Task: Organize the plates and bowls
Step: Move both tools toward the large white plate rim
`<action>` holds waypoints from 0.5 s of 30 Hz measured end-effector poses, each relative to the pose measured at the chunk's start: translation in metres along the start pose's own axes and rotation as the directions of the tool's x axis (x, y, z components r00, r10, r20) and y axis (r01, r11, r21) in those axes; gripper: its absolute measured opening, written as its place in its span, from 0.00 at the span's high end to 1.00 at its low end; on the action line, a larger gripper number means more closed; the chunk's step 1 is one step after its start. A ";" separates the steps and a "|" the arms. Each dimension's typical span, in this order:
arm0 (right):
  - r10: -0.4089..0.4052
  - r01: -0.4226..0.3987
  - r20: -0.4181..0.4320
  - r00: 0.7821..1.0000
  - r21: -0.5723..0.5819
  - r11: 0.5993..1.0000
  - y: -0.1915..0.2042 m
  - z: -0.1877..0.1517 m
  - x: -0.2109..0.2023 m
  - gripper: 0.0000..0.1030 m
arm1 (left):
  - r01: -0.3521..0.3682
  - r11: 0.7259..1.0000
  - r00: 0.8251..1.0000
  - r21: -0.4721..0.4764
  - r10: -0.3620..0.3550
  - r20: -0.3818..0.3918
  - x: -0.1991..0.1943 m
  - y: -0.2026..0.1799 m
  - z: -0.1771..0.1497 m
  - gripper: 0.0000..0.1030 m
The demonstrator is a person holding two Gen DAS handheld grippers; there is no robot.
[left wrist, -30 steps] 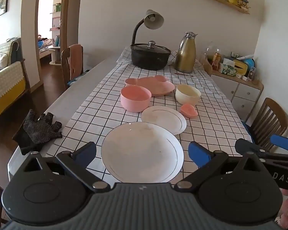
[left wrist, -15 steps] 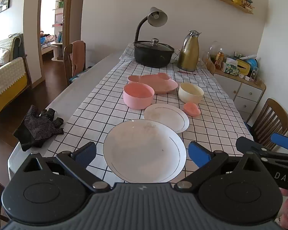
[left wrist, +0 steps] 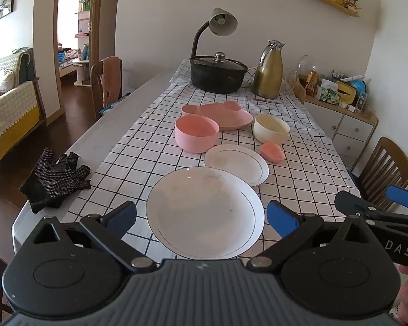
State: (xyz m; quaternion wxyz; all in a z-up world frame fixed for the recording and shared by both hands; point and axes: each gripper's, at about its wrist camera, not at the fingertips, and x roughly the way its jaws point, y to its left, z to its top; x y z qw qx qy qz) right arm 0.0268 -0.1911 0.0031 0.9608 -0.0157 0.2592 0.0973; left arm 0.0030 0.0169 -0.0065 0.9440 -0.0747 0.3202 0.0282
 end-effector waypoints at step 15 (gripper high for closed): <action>0.032 -0.031 0.045 0.998 -0.025 0.999 0.001 0.002 -0.003 0.01 | -0.003 1.000 1.000 -0.002 0.003 -0.006 0.000 -0.002 -0.002 0.00</action>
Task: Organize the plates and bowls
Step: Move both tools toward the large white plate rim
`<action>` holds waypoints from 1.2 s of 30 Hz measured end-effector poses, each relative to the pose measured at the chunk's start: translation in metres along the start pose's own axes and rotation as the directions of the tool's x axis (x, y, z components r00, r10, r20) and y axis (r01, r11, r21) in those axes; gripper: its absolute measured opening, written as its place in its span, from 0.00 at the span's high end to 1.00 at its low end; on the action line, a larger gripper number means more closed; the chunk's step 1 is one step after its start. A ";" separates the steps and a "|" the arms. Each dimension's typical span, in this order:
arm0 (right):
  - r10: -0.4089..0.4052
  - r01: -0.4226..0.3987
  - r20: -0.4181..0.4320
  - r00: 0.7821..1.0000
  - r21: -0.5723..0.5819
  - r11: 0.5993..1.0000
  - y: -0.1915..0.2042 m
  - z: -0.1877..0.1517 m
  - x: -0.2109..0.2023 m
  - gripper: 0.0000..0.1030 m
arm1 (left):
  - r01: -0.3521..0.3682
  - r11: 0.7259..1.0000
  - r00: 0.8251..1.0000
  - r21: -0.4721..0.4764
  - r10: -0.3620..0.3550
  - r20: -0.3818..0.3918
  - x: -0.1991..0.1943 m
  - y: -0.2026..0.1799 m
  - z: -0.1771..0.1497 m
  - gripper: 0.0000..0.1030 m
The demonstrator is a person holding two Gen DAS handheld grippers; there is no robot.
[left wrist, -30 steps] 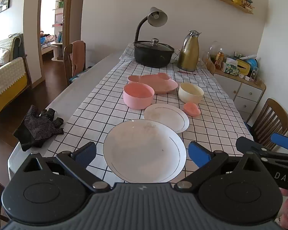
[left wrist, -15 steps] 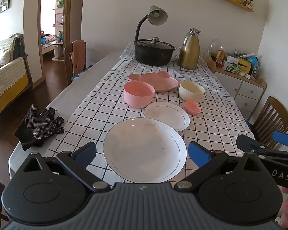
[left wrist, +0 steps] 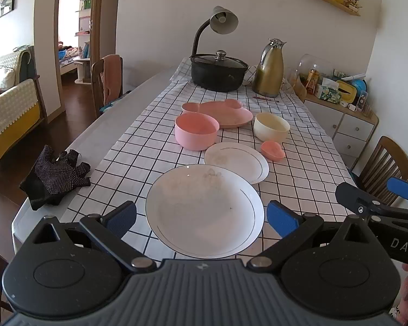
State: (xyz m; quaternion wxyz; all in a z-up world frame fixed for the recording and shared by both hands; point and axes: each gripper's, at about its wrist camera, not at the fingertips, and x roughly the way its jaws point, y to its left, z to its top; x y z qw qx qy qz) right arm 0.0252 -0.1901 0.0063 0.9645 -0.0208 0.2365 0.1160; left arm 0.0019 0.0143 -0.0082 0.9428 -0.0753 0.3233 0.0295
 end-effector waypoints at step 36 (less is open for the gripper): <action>0.059 -0.058 -0.050 0.997 0.021 0.998 -0.002 0.000 0.021 0.01 | -0.034 0.999 0.999 0.043 0.035 -0.026 0.018 -0.003 0.007 0.00</action>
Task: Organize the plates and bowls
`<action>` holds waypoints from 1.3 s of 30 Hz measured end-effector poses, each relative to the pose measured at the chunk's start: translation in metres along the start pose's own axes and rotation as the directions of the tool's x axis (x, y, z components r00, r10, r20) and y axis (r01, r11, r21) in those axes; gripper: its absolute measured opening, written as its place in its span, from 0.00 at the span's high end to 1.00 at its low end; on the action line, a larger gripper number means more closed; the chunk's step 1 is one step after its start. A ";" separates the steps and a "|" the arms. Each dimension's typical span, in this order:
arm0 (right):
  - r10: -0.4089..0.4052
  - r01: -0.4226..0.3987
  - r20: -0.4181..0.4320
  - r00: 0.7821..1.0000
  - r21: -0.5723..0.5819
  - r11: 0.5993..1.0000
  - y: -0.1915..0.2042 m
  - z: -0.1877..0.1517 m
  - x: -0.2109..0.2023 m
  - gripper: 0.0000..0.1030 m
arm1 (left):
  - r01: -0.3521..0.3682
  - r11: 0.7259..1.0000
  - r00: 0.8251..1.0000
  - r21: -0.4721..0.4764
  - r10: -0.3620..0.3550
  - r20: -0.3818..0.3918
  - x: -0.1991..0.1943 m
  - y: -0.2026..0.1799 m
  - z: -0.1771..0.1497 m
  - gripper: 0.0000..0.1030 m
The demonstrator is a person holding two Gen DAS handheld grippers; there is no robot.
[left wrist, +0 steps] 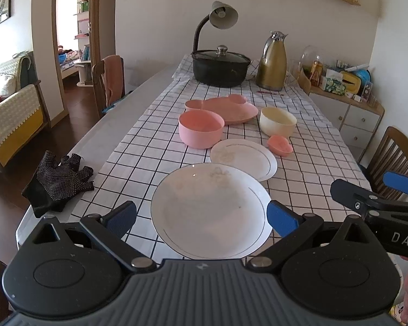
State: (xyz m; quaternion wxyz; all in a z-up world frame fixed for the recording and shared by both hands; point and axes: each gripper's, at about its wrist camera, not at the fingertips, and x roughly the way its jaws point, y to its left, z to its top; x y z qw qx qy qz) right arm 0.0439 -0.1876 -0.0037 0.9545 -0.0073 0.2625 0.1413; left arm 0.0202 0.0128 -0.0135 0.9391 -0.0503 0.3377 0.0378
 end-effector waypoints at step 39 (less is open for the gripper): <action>0.216 -0.127 -0.515 0.830 0.202 0.971 -0.026 -0.027 0.180 0.90 | -0.054 0.971 0.916 -0.233 -0.045 -0.398 0.171 0.087 0.001 0.76</action>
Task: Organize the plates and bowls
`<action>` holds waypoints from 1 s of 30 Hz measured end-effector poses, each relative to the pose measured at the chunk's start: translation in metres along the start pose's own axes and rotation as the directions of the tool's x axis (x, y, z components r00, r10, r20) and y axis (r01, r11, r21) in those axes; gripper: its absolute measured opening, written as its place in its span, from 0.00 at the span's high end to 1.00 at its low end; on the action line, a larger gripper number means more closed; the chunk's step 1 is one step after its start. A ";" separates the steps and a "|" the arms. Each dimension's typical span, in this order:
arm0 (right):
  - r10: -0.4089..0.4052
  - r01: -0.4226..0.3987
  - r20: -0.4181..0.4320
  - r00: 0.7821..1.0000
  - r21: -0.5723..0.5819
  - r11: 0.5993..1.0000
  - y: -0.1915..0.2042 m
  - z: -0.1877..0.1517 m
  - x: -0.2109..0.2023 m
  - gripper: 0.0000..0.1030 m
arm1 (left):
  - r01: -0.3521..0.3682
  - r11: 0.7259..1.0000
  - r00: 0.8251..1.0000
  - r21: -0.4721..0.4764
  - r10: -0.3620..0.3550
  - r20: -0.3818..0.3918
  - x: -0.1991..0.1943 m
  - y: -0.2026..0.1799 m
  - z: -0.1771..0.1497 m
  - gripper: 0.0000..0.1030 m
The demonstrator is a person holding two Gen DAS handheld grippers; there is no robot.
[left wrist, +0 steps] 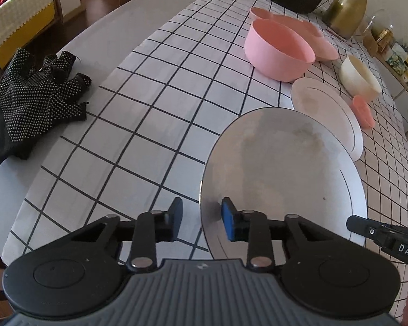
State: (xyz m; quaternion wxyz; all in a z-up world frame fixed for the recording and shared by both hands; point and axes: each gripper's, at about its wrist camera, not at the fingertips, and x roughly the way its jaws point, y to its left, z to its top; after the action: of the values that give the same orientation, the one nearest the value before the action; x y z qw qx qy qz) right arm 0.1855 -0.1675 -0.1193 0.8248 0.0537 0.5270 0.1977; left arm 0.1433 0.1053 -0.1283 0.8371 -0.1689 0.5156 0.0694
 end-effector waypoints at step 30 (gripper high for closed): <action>0.011 -0.012 -0.048 0.999 -0.006 1.000 0.009 -0.065 -0.039 0.91 | 0.006 0.997 0.999 0.076 -0.002 -0.047 -0.033 -0.002 -0.057 0.86</action>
State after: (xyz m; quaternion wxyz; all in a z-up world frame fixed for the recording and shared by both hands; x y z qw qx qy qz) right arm 0.1105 -0.1823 -0.1120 0.8109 0.0492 0.5457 0.2055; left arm 0.0806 0.0848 -0.1223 0.8307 -0.1396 0.5371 0.0441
